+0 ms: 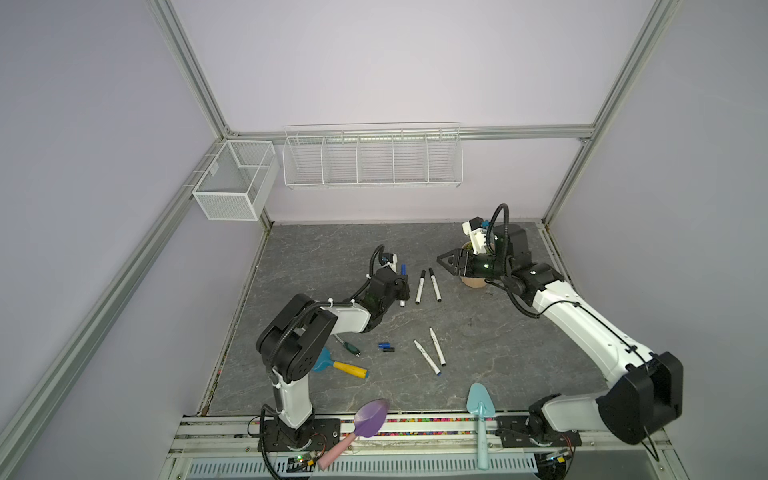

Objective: Insert the pens into the pen caps
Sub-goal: 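Set the capped marker down with the left gripper while the right moves to markers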

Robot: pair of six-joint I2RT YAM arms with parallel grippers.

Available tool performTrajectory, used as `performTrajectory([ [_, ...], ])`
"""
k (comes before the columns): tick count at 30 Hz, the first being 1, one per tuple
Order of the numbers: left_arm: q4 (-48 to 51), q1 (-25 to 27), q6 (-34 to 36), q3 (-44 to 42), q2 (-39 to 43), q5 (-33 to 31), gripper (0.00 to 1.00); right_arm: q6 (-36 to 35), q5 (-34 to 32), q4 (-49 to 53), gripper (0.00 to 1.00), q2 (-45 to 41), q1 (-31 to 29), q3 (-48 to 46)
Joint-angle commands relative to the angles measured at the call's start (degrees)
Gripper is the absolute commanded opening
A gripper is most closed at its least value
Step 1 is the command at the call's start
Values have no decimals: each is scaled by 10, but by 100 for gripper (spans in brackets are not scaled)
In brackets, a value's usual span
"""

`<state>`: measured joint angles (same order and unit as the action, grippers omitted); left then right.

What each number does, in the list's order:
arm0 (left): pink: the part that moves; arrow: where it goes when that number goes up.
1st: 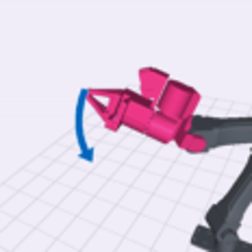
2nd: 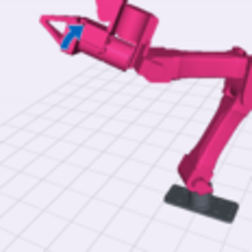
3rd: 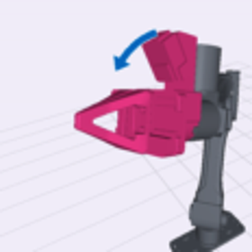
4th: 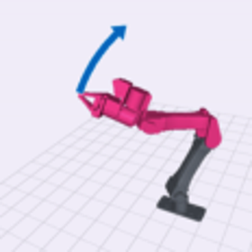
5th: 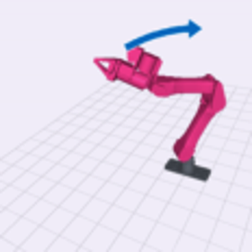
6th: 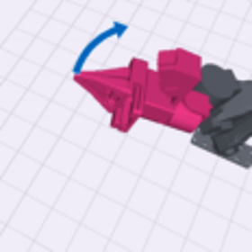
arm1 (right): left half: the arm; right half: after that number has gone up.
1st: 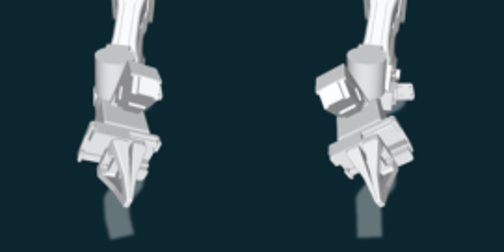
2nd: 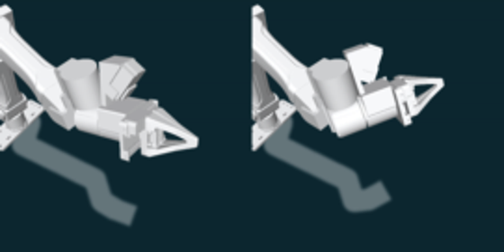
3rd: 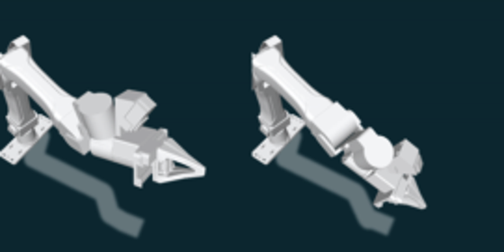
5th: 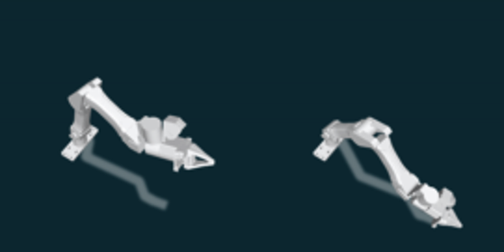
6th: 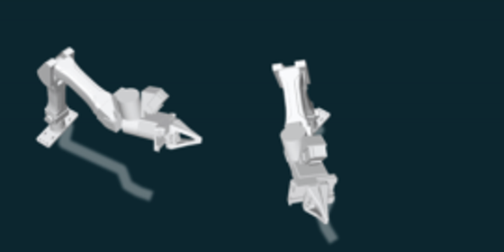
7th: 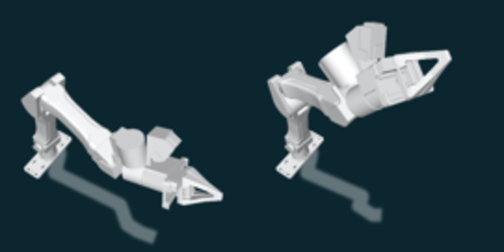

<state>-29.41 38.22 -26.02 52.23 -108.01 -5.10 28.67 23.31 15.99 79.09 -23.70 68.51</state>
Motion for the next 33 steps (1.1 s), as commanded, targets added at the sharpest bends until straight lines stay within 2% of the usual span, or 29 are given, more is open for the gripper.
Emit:
performTrajectory([
  [1,44,-9,-29,34,-27,22,0,-11,-7,9,60,-2,3,-5],
  [3,80,-9,-30,55,-37,25,6,-14,-9,12,60,-3,5,-6],
  [4,97,-9,-29,65,-43,28,21,-15,-9,12,60,-5,5,-7],
  [5,116,-9,-29,74,-47,30,27,-16,-9,12,60,-6,5,-8],
  [9,169,-9,-29,95,-58,37,41,-18,-8,15,59,-6,8,-9],
  [13,184,-9,-36,94,-57,41,51,-18,-6,16,59,-7,9,-12],
  [17,196,-8,-42,102,-59,67,57,-16,-3,17,59,-7,9,-13],
  [21,198,-10,-43,107,-62,95,58,-18,5,31,59,7,9,-7],
  [27,231,-18,-57,125,-72,109,60,-10,18,74,57,74,4,2],
  [29,236,-27,-71,130,-77,129,64,-13,18,90,56,101,-4,6],
  [33,263,-32,-71,152,-88,145,66,-8,22,80,55,133,-12,-6],
])
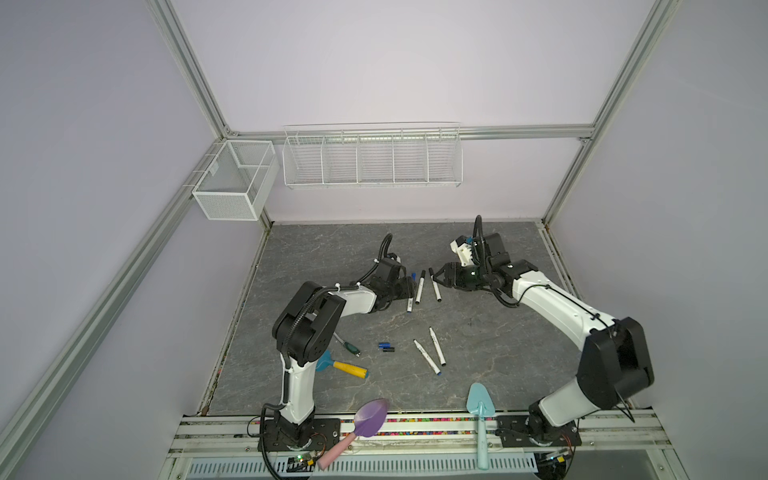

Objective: Insert the pens into the pen caps
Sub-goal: 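Set the capped marker down with the left gripper while the right moves to markers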

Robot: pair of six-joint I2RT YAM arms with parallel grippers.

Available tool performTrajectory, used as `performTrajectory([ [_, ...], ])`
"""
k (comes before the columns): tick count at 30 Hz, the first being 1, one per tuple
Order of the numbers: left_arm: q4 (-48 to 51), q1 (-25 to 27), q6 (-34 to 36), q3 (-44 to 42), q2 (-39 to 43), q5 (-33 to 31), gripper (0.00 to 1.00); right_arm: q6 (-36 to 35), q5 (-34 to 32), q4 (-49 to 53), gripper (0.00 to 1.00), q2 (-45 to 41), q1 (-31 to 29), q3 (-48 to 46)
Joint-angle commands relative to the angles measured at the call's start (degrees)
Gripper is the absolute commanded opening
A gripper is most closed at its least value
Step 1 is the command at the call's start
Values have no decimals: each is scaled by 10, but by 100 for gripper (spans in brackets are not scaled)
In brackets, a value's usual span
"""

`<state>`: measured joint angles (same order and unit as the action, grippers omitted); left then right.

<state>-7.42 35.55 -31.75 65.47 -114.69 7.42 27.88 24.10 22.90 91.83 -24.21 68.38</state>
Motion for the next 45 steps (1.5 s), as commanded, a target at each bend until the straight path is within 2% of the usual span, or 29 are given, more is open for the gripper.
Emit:
performTrajectory([
  [1,56,-6,-9,27,-25,21,66,-3,14,13,54,15,-8,-1],
  [4,74,-6,0,41,-33,28,66,-20,9,29,49,49,-14,21],
  [10,110,-8,6,67,-41,37,67,-41,39,58,40,139,-39,72],
  [15,109,-9,4,73,-42,39,67,-6,76,26,36,203,-46,92],
  [23,100,-12,4,69,-39,48,67,44,87,-17,29,272,-45,122],
  [33,98,-12,5,59,-30,77,71,74,86,-36,27,296,-42,123],
  [37,93,-13,10,49,-21,111,76,79,85,-40,26,297,-40,117],
  [45,79,-14,19,17,11,165,80,83,83,-47,25,295,-34,103],
])
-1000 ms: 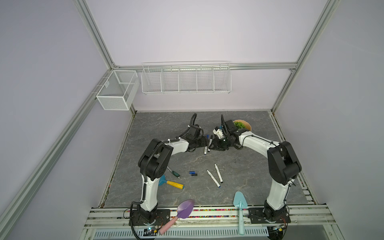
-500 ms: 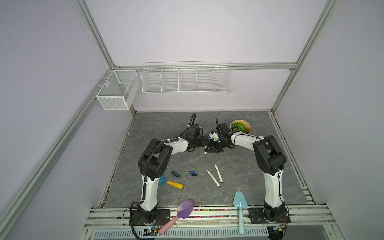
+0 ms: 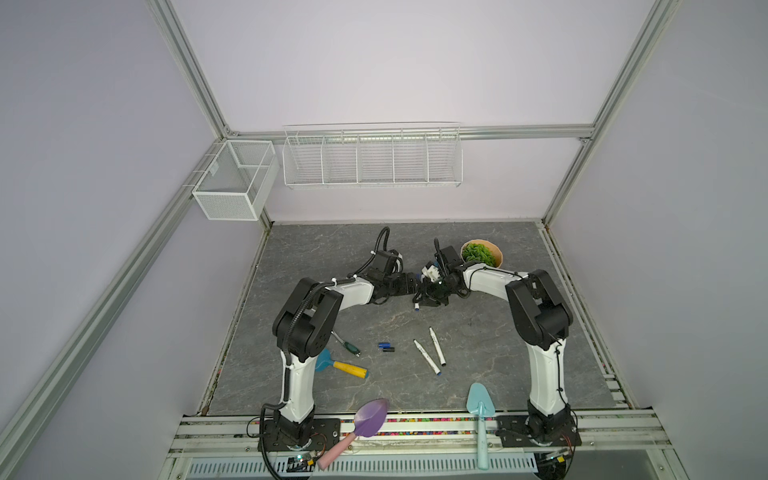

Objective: Insert the pens into the pen caps
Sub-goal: 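Set the capped marker down with the left gripper while the right moves to markers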

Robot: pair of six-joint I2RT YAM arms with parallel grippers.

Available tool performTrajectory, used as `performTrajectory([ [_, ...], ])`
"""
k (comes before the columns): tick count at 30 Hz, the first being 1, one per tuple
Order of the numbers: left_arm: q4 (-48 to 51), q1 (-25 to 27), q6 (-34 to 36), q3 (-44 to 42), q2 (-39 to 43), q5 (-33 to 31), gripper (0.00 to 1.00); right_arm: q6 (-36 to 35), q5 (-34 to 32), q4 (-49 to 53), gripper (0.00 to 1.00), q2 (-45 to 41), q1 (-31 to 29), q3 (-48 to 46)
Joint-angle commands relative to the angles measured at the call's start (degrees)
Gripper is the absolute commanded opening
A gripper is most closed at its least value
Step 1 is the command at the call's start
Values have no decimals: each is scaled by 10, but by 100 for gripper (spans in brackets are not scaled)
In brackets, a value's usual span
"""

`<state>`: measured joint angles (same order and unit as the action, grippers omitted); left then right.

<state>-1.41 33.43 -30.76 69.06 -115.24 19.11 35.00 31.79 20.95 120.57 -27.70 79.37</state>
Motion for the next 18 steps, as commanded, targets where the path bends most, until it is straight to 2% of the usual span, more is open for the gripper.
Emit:
performTrajectory([
  [1,17,7,11,-23,21,50,80,11,6,-28,24,7,3,-9],
  [10,13,0,17,-52,63,31,81,9,6,-35,25,-23,15,-42],
  [18,43,-12,37,-76,121,-3,81,7,7,-32,38,-66,18,-60],
])
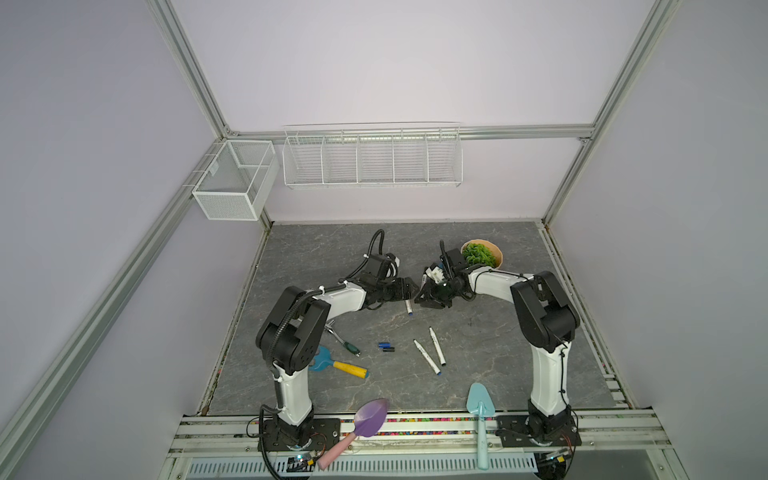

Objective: Insert the pens into the pen caps
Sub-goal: 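Set the capped marker down with the left gripper while the right moves to markers, then grasp a black-tipped white marker from the table with the right gripper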

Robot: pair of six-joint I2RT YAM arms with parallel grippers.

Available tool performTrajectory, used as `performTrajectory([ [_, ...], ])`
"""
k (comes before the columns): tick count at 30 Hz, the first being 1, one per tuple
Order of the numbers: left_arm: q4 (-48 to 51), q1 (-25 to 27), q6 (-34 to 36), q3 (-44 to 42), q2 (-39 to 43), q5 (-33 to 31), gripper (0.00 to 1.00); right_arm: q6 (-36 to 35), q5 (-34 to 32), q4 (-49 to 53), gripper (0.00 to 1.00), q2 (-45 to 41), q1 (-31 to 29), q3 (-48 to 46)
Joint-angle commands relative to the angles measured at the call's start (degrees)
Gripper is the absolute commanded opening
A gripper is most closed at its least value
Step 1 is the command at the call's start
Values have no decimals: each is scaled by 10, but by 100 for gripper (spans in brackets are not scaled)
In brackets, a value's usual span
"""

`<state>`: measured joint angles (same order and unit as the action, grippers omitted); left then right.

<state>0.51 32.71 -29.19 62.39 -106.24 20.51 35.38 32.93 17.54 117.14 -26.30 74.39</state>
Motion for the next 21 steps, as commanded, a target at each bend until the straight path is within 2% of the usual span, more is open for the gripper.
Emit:
performTrajectory([
  [1,37,-5,30,-11,41,-27,81,3,-7,2,38,-38,4,-12],
  [7,90,-10,68,-48,92,-82,81,-11,-24,12,39,-91,5,-29],
  [14,117,-70,-23,-84,113,-175,81,-52,-60,50,39,-148,7,-38],
  [21,133,-78,-19,-63,74,-124,81,-61,-59,56,39,-165,11,-42],
])
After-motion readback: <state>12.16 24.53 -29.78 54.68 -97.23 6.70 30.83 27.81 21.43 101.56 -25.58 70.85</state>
